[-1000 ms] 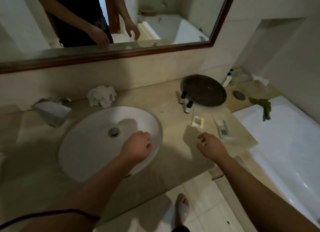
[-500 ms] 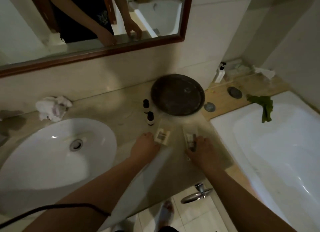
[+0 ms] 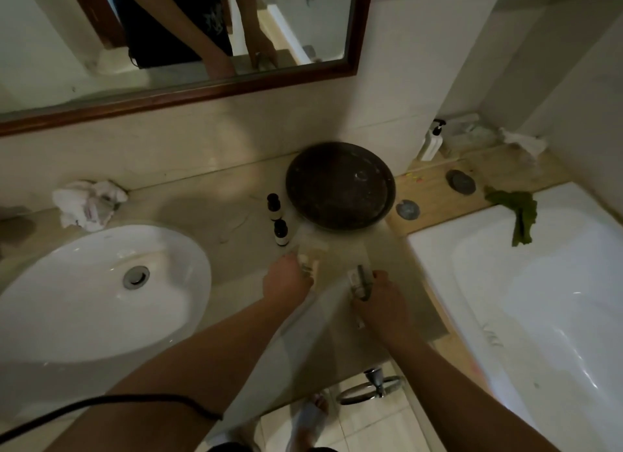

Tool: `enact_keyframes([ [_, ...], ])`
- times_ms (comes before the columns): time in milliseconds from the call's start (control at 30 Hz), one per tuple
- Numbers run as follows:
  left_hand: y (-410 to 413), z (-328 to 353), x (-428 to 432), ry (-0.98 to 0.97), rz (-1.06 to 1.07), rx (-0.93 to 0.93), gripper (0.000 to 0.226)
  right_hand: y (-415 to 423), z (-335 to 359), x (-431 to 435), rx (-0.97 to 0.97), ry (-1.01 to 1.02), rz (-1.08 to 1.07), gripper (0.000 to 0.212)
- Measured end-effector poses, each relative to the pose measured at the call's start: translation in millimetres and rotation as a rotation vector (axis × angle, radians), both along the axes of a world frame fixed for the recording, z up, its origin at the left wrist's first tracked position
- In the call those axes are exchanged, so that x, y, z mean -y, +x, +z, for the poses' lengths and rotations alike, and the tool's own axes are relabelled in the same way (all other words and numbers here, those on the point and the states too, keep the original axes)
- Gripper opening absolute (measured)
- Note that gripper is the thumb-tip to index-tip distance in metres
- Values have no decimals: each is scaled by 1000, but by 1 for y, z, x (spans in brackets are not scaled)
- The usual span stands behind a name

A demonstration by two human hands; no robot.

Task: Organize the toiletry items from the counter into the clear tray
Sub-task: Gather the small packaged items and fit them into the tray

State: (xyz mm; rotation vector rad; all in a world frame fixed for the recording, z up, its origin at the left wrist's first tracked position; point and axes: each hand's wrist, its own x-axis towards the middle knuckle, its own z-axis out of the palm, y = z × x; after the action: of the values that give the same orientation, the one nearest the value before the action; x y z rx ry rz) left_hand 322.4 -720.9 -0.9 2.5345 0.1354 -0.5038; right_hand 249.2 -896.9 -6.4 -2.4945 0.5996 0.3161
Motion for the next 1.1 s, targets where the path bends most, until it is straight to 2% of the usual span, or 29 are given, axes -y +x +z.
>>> enact_keyframes([
  [100, -3, -2, -7, -60, -26, -56, 24, 0, 1, -3, 6, 75, 33, 38],
  [200, -8, 3, -20, -173, 25, -80, 24, 5, 7, -15, 116, 198, 17, 25],
  [367, -28, 16, -55, -376, 134, -26, 16, 5, 26, -57, 311, 311, 40, 27],
  [467, -44, 29, -94, -415, 197, 31, 13, -1, 41, -97, 401, 379, 82, 30],
  [533, -56, 38, -128, -422, 250, 74, 21, -5, 52, -132, 447, 392, 136, 25],
  [667, -88, 46, -213, -443, 413, 112, 34, -21, 65, -217, 372, 403, 271, 25],
  [833, -147, 60, -330, -508, 609, 195, 25, -43, 77, -335, 383, 354, 428, 23],
  [1000, -204, 72, -435, -468, 800, 281, 16, -71, 87, -451, 358, 489, 546, 17],
  [1100, -238, 73, -488, -512, 962, 307, 13, -86, 87, -510, 297, 542, 626, 18],
])
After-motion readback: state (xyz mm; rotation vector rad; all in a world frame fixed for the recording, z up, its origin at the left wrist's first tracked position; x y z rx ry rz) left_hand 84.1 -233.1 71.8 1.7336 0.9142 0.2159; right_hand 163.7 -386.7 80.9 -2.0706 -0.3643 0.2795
